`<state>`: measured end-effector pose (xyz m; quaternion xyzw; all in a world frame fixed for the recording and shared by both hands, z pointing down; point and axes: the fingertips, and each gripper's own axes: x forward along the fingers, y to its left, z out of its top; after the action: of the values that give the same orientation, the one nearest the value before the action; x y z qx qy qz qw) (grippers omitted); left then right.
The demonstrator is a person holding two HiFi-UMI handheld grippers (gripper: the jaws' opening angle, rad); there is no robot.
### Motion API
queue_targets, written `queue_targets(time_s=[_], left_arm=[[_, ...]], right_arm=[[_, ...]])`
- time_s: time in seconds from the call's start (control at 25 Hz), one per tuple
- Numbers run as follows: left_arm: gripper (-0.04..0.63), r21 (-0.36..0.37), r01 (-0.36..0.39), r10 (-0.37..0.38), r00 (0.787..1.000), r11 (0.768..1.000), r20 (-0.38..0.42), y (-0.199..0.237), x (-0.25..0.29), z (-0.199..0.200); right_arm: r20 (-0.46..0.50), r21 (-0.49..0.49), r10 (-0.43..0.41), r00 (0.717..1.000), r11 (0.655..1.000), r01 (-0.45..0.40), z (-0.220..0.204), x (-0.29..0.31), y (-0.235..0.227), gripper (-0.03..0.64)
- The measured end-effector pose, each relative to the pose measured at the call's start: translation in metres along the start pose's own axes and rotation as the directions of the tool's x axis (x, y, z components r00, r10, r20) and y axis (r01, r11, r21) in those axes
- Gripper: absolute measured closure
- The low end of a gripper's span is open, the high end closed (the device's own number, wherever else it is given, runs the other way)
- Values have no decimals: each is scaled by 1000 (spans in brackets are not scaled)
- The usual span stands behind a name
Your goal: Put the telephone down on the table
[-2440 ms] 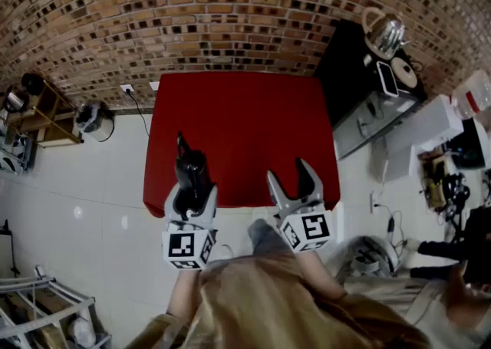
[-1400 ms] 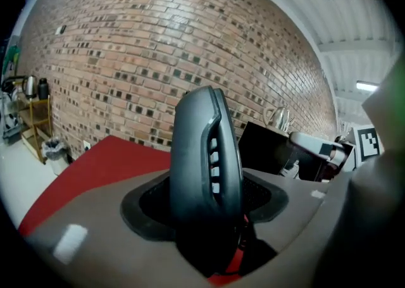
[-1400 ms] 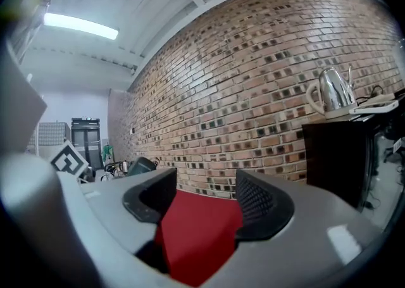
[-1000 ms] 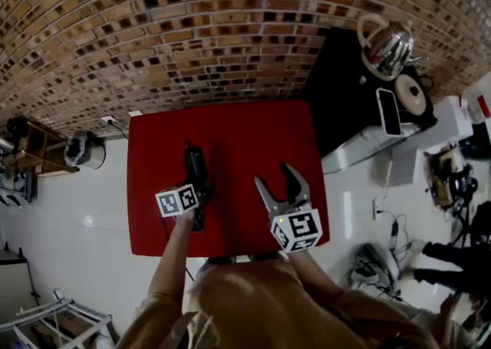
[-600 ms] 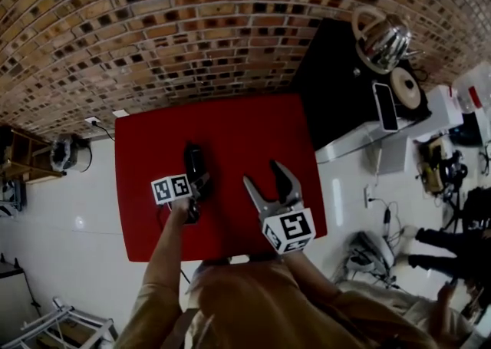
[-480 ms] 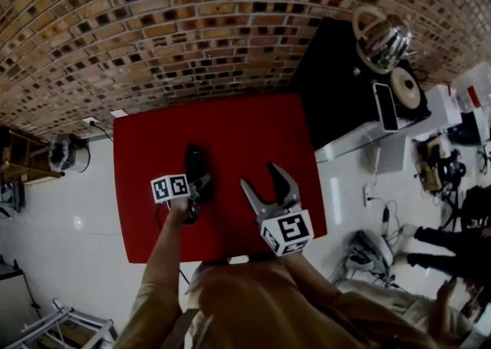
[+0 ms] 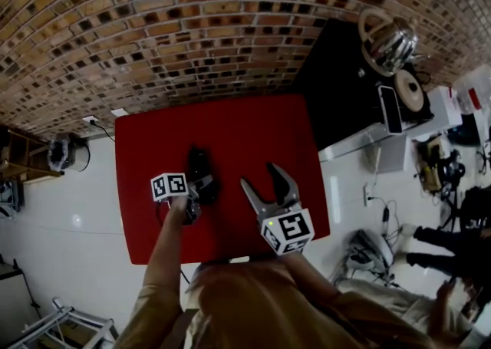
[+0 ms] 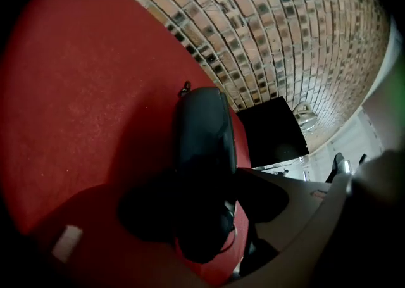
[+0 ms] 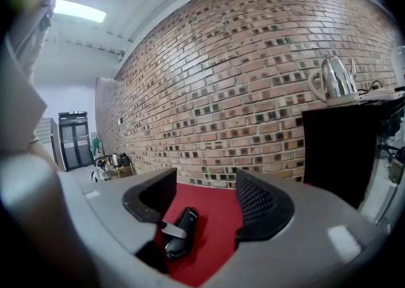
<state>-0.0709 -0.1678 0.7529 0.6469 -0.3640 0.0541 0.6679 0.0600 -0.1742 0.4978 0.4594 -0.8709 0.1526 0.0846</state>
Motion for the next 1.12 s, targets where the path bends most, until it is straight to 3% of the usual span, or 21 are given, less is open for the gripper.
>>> queue_targets(time_s=[0.16, 0.44, 0.64, 0.76, 0.84, 0.96, 1.04, 1.12], left_arm=[[264, 31, -46, 46, 999, 998, 15, 0, -8, 2], [241, 111, -143, 138, 989, 983, 50, 12, -31, 6], [241, 207, -183, 155, 978, 961, 142, -2, -57, 18], [241, 301, -184, 115, 966, 936, 232, -34, -79, 31], [241, 352, -192, 81, 948, 916, 307, -59, -97, 42], [241, 427, -224, 19, 900, 876, 435, -99, -130, 56], [241, 493, -260, -32, 861, 830, 508, -128, -152, 60], [242, 555, -322, -74, 815, 767, 575, -156, -172, 60]], right_arm=[[4, 1, 8, 1000, 1000, -8, 2, 7, 4, 350], [2, 7, 11, 1000, 1000, -11, 1, 14, 5, 350], [11, -7, 13, 1000, 1000, -13, 0, 17, 7, 350], [30, -14, 17, 999, 1000, -16, 5, 18, 8, 350], [49, -10, 15, 999, 1000, -15, 11, 19, 7, 350], [87, -11, 17, 996, 1000, -16, 22, 19, 9, 350], [115, -14, 18, 993, 1000, -17, 31, 18, 12, 350], [140, -20, 20, 990, 1000, -18, 39, 16, 15, 350]])
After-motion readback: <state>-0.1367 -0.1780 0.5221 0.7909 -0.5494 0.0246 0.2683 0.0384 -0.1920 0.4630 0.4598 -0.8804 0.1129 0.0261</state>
